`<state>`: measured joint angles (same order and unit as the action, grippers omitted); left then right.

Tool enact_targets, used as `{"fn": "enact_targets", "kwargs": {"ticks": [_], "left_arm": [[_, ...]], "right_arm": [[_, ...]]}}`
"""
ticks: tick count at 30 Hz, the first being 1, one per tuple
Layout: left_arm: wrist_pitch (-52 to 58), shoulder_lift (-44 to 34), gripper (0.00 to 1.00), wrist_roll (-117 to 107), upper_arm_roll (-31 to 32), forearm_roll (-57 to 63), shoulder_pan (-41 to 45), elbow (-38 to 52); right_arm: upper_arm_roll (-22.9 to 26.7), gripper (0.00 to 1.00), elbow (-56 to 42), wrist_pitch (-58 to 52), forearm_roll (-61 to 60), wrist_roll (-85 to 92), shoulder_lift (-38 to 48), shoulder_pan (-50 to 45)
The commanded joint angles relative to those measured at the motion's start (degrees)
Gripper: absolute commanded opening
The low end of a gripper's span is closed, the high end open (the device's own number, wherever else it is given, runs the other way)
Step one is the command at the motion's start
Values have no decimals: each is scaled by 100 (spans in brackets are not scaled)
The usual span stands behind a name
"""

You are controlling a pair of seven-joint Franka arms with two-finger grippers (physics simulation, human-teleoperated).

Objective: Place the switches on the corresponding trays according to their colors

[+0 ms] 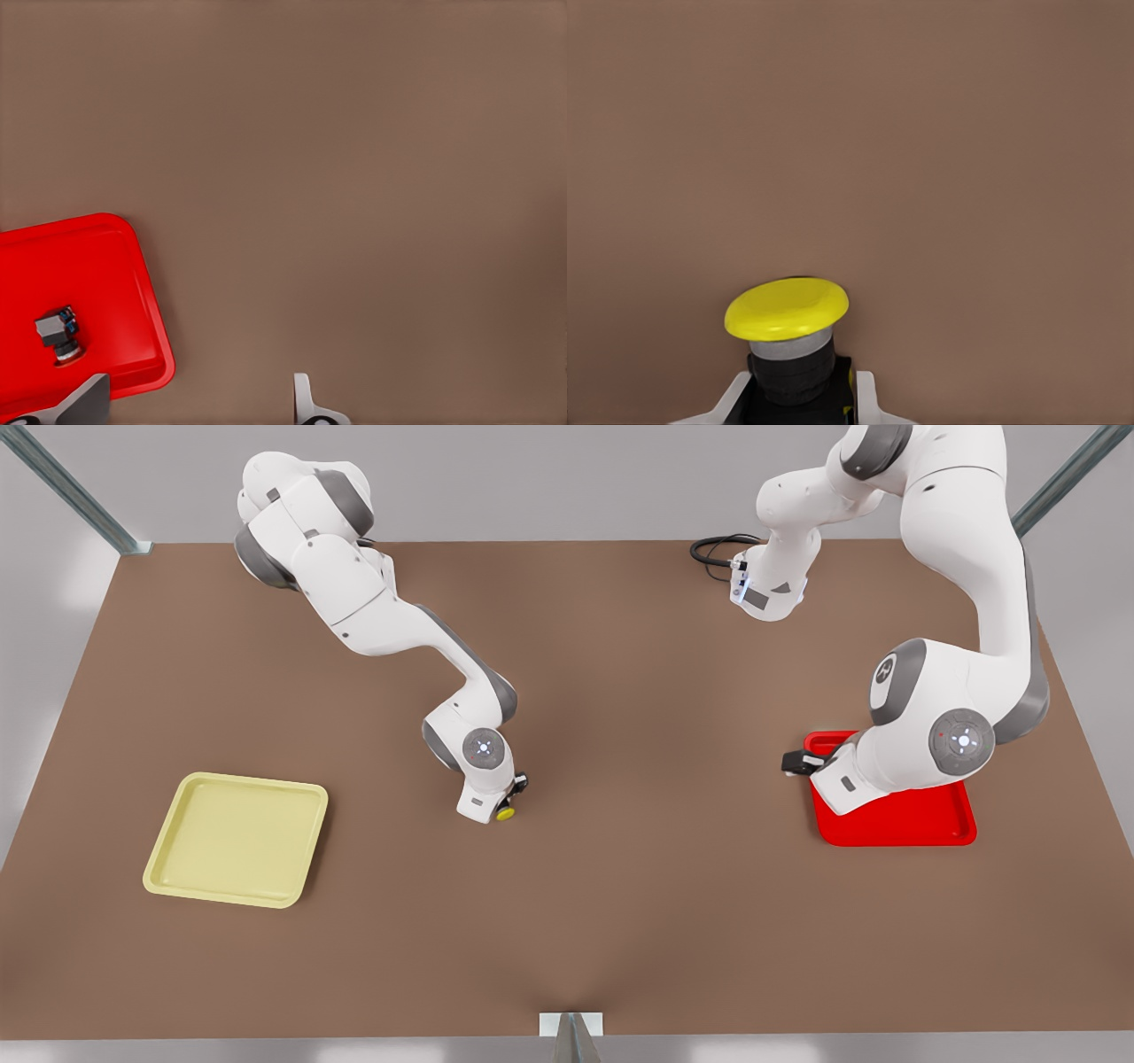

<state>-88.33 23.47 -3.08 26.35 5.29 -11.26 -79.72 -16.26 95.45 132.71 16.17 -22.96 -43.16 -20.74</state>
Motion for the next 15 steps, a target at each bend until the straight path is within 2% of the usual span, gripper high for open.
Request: {"fn": "enact_targets", "kwargs": {"ticks": [1, 2, 3, 6, 12, 15], "left_arm": [[0, 8, 100, 0, 2, 16, 1, 0], [0, 8, 100, 9, -7, 16, 1, 0], [0, 34, 100, 9, -7, 25, 1, 70], [0, 61, 100, 9, -7, 25, 1, 123], [-35, 61, 100, 9, -16, 51, 1, 132], [-35, 61, 100, 9, -16, 51, 1, 132]], "right_arm": [[0, 54, 0, 0, 0, -6, 1, 0], [0, 54, 0, -17, 0, 2, 10, 0], [0, 59, 0, -79, 0, 2, 36, 0], [-18, 62, 0, -158, 0, -6, 62, 0], [-18, 61, 96, -158, 0, -15, 54, 0], [-26, 57, 96, -158, 0, -15, 54, 0]]}}
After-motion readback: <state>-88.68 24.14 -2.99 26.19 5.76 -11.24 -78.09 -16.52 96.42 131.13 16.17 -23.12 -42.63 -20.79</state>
